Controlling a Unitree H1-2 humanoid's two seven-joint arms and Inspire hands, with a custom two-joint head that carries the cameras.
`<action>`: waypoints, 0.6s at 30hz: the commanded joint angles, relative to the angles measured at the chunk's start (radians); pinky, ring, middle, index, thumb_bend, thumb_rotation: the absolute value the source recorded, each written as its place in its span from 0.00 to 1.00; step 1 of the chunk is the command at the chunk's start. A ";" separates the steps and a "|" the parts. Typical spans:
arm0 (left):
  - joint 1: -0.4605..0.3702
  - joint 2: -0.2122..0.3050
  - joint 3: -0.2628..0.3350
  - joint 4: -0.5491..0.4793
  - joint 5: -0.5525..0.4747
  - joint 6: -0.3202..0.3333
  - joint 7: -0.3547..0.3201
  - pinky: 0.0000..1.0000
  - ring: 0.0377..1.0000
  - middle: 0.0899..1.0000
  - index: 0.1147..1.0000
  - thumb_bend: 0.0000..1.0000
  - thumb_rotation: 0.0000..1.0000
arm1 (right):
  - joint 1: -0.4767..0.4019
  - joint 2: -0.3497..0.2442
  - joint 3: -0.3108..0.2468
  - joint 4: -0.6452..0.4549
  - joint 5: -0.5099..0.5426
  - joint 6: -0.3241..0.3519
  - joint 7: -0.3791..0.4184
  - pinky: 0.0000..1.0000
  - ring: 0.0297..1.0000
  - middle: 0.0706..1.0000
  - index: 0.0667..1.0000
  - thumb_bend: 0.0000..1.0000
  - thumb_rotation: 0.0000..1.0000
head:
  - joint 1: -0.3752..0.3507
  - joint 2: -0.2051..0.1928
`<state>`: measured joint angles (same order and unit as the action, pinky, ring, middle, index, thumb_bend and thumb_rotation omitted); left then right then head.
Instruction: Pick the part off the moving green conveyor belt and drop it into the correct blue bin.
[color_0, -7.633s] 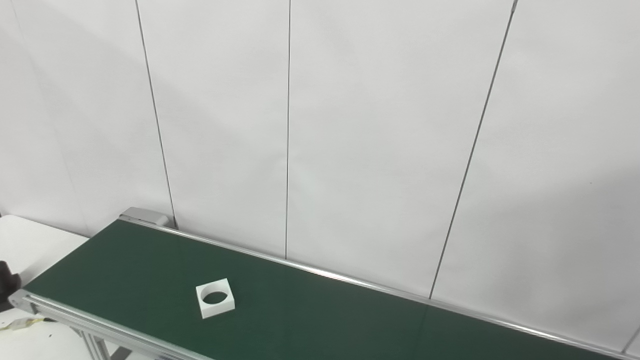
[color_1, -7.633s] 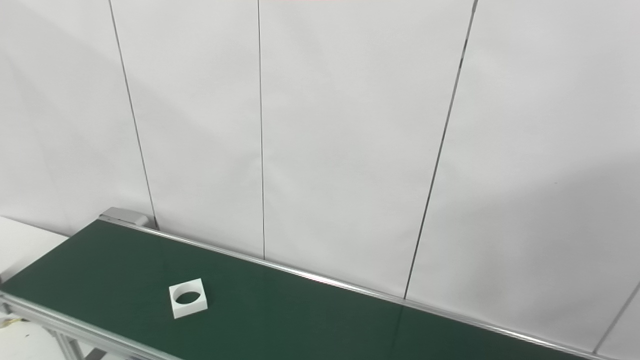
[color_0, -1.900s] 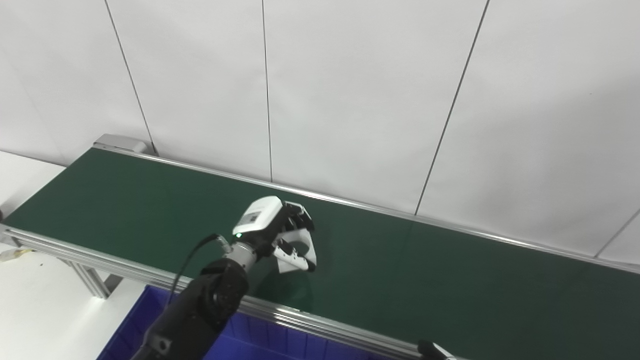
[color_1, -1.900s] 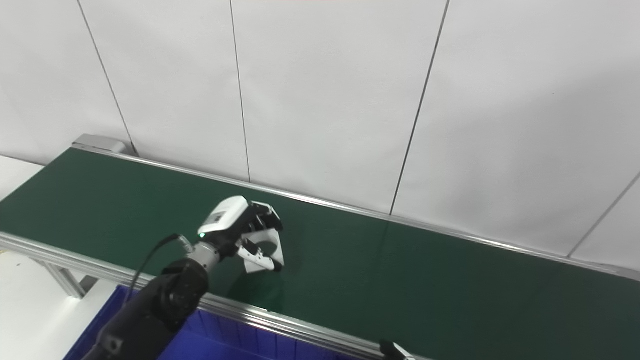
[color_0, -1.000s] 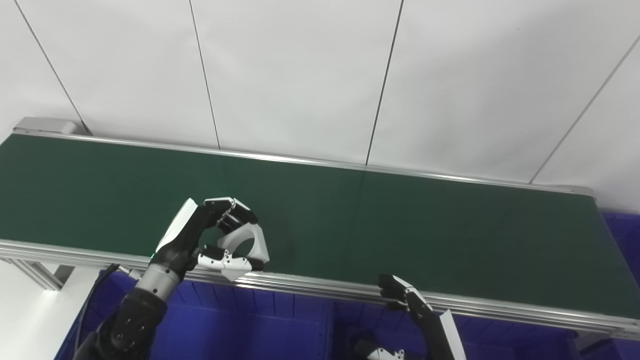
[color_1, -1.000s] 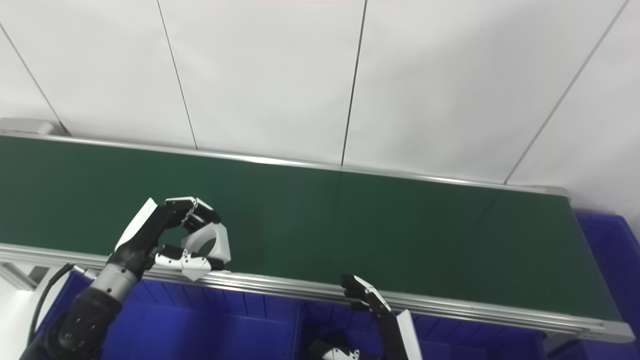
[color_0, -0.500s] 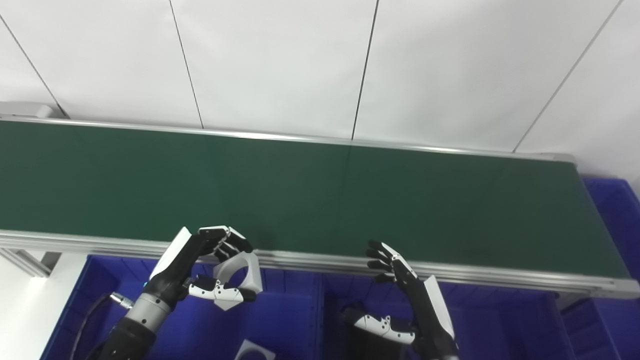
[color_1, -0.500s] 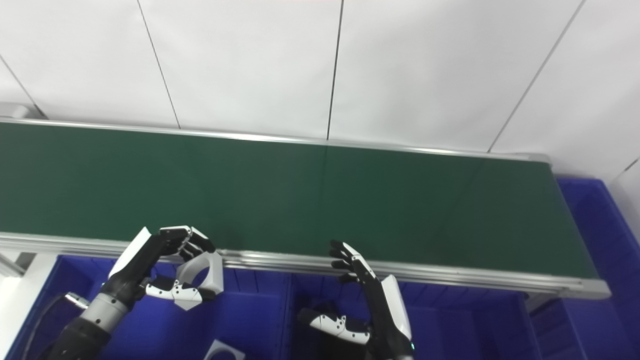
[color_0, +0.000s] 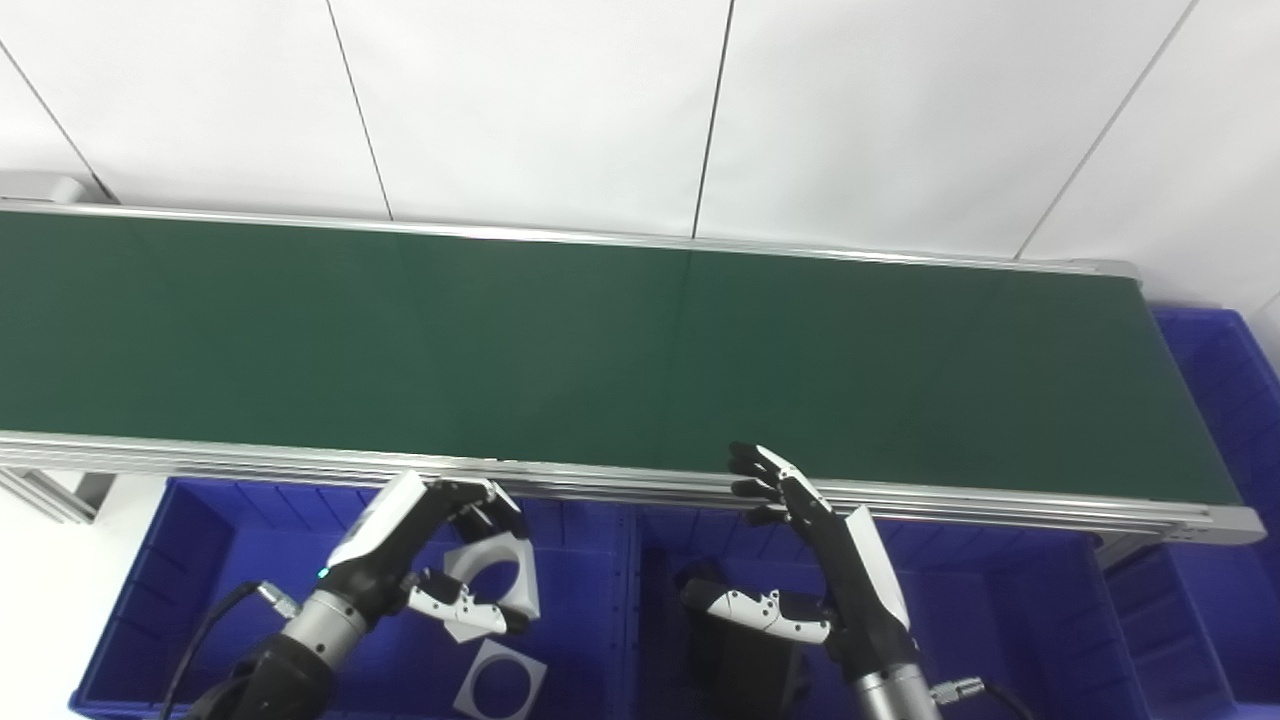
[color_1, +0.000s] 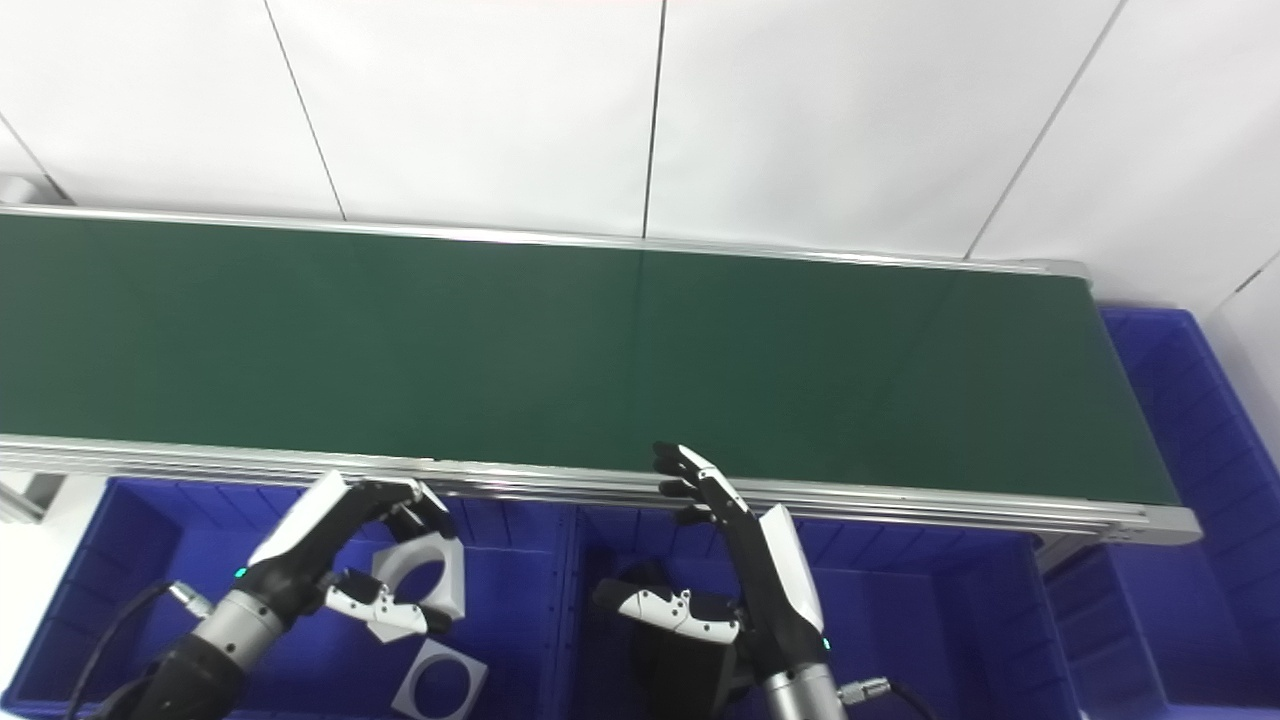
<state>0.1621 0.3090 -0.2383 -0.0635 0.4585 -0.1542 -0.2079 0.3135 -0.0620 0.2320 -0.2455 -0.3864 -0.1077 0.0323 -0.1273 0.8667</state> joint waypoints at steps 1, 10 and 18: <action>-0.013 0.019 -0.008 -0.039 0.036 0.015 -0.007 0.47 0.40 0.43 0.47 0.50 0.00 | -0.005 0.007 -0.003 -0.045 0.000 0.018 0.002 0.67 0.77 0.81 0.83 0.73 0.34 | 0.001 0.001; -0.027 0.040 -0.058 -0.074 0.160 0.118 -0.072 0.49 0.50 0.57 0.46 0.50 0.02 | 0.002 -0.002 0.002 -0.064 -0.011 0.039 0.006 0.67 0.77 0.81 0.83 0.74 0.37 | 0.002 -0.002; -0.045 0.071 -0.100 -0.095 0.238 0.143 -0.118 0.71 0.82 0.87 0.82 0.80 0.17 | 0.004 -0.005 0.006 -0.076 -0.015 0.063 0.015 0.67 0.77 0.81 0.83 0.73 0.36 | -0.001 -0.007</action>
<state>0.1412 0.3624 -0.3372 -0.1278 0.6910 -0.0129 -0.3205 0.3230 -0.0682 0.2344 -0.2879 -0.4018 -0.0384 0.0454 -0.1289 0.8590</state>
